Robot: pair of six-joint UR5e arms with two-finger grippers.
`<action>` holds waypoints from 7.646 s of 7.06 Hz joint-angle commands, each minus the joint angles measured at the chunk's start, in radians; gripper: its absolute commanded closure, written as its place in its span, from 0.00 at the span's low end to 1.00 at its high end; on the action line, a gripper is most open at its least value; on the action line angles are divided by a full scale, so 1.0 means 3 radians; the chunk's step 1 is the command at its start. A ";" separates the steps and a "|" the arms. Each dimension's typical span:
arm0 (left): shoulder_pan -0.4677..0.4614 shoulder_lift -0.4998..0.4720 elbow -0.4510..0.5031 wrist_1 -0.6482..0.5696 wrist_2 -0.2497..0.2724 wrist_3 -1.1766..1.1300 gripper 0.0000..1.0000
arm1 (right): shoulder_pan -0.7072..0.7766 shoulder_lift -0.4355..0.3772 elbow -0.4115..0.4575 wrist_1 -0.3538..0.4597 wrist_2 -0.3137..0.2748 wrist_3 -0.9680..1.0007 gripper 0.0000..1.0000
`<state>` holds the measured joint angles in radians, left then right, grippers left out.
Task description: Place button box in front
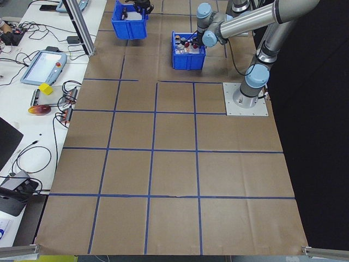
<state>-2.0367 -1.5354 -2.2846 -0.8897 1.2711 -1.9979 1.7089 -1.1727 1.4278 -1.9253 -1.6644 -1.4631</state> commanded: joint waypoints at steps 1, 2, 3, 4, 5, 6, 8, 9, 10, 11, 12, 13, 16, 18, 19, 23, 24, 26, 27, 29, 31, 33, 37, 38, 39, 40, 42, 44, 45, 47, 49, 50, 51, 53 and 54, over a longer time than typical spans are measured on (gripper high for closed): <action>-0.0012 0.0050 0.0017 0.0082 0.0027 -0.0019 1.00 | -0.0580 -0.0389 0.0378 -0.0005 0.0000 -0.0668 0.95; 0.0004 0.0061 0.0093 0.0087 0.0174 0.0027 1.00 | -0.0836 -0.0589 0.0577 -0.0005 0.0005 -0.0899 0.95; 0.0054 0.0066 0.0286 0.0072 0.0221 0.0088 1.00 | -0.1046 -0.0737 0.0781 -0.0035 0.0010 -0.1007 0.95; 0.0232 0.0026 0.0572 -0.0010 0.0257 0.0327 1.00 | -0.1205 -0.0901 0.1011 -0.0056 0.0031 -0.1125 0.95; 0.0446 -0.0036 0.0777 -0.0132 0.0359 0.0512 1.00 | -0.1298 -0.1034 0.1181 -0.0051 0.0036 -0.1162 0.95; 0.0626 -0.0148 0.0931 -0.0143 0.0340 0.0655 1.00 | -0.1314 -0.1157 0.1360 -0.0061 0.0036 -0.1253 0.95; 0.0750 -0.0688 0.1354 -0.0082 0.0294 0.0779 1.00 | -0.1319 -0.1286 0.1581 -0.0153 0.0051 -0.1285 0.95; 0.0750 -0.0994 0.1686 -0.0072 0.0182 0.0764 1.00 | -0.1319 -0.1286 0.1591 -0.0148 0.0051 -0.1295 0.95; 0.0750 -0.1235 0.1922 -0.0077 0.0145 0.0759 1.00 | -0.1319 -0.1286 0.1591 -0.0153 0.0056 -0.1452 0.94; 0.0750 -0.1405 0.2041 -0.0057 0.0140 0.0749 1.00 | -0.1319 -0.1286 0.1591 -0.0148 0.0051 -0.1474 0.94; 0.0750 -0.1503 0.2072 0.0035 0.0140 0.0698 1.00 | -0.1319 -0.1286 0.1591 -0.0153 0.0051 -0.1469 0.94; 0.0750 -0.1575 0.2108 0.0117 0.0140 0.0611 1.00 | -0.1319 -0.1286 0.1596 -0.0148 0.0051 -0.1469 0.94; 0.0745 -0.1790 0.2272 0.0138 0.0135 0.0575 1.00 | -0.1314 -0.1286 0.1622 -0.0153 0.0056 -0.1459 0.94; 0.0710 -0.1795 0.2287 0.0128 0.0130 0.0595 1.00 | -0.1309 -0.1286 0.1627 -0.0153 0.0056 -0.1438 0.94; 0.0689 -0.1795 0.2272 0.0133 0.0130 0.0600 1.00 | -0.1309 -0.1291 0.1642 -0.0153 0.0056 -0.1433 0.94; 0.0628 -0.1790 0.2226 0.0113 0.0135 0.0626 0.46 | -0.1299 -0.1312 0.1648 -0.0133 0.0061 -0.1392 0.94; 0.0628 -0.1765 0.2267 0.0092 0.0160 0.0636 0.05 | -0.1294 -0.1347 0.1653 -0.0102 0.0061 -0.1341 0.94; 0.0628 -0.1617 0.2257 -0.0040 0.0160 0.0641 0.01 | -0.1289 -0.1515 0.1856 -0.0143 0.0061 -0.1300 0.94; 0.0658 -0.1414 0.2242 -0.0289 0.0160 0.0667 0.01 | -0.1279 -0.1633 0.1928 -0.0133 0.0067 -0.1189 0.94; 0.0739 -0.0872 0.2236 -0.1181 0.0186 0.1505 0.01 | -0.1223 -0.1791 0.2142 -0.0102 0.0179 -0.1106 0.94; 0.1101 -0.0386 0.2302 -0.2150 0.0277 0.2950 0.01 | -0.1151 -0.2093 0.2404 -0.0123 0.0184 -0.0974 0.94; 0.1424 -0.0038 0.2399 -0.2285 0.0573 0.4773 0.01 | -0.0963 -0.2226 0.2582 -0.0102 0.0189 -0.0754 0.94; 0.1476 0.0143 0.2313 -0.2327 0.0902 0.6795 0.01 | -0.0002 -0.2227 0.2609 -0.0153 0.0174 0.0442 0.93; 0.1476 0.0148 0.2308 -0.2317 0.0892 0.7051 0.01 | 0.0258 -0.2212 0.2609 -0.0168 0.0174 0.0697 0.92; 0.1471 0.0153 0.2313 -0.2296 0.0881 0.7483 0.01 | 0.0574 -0.2161 0.2604 -0.0295 0.0144 0.0897 0.92; 0.1481 0.0163 0.2313 -0.2306 0.0907 0.7559 0.01 | 0.0952 -0.2059 0.2599 -0.0428 0.0118 0.1192 0.92; 0.1517 0.0133 0.2211 -0.2316 0.0866 0.7503 0.01 | 0.1603 -0.1636 0.2563 -0.0862 -0.0137 0.1663 0.92; 0.1563 0.0214 0.2144 -0.2276 0.0901 0.7067 0.01 | 0.1759 -0.1297 0.2430 -0.0986 -0.0281 0.1814 0.92; 0.1563 0.0230 0.2129 -0.2276 0.0907 0.7063 0.01 | 0.1759 -0.1286 0.2435 -0.1017 -0.0271 0.1819 0.92; 0.1634 0.0240 0.2119 -0.2276 0.0973 0.7074 0.01 | 0.1759 -0.1286 0.2440 -0.1012 -0.0245 0.1885 0.91; 0.1681 0.0250 0.2048 -0.2276 0.0973 0.7089 0.01 | 0.1739 -0.1281 0.2440 -0.0982 -0.0261 0.1931 0.00; 0.1686 0.0270 0.2042 -0.2276 0.0978 0.7089 0.01 | 0.1718 -0.1321 0.2415 -0.0966 -0.0266 0.1932 0.00; 0.1686 0.0271 0.2032 -0.2276 0.0978 0.7089 0.01 | 0.1703 -0.1388 0.2394 -0.0966 -0.0266 0.1932 0.00; 0.1686 0.0271 0.2032 -0.2275 0.0973 0.7089 0.01 | 0.1647 -0.1699 0.2298 -0.0657 -0.0256 0.1932 0.00; 0.1686 0.0271 0.2027 -0.2276 0.0973 0.7089 0.01 | 0.1596 -0.1812 0.2059 -0.0148 -0.0250 0.1932 0.00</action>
<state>-1.5309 -1.4541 -1.6754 -1.5717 1.5637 0.1289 2.2022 -1.6699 2.1084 -2.1106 -1.7413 -0.8836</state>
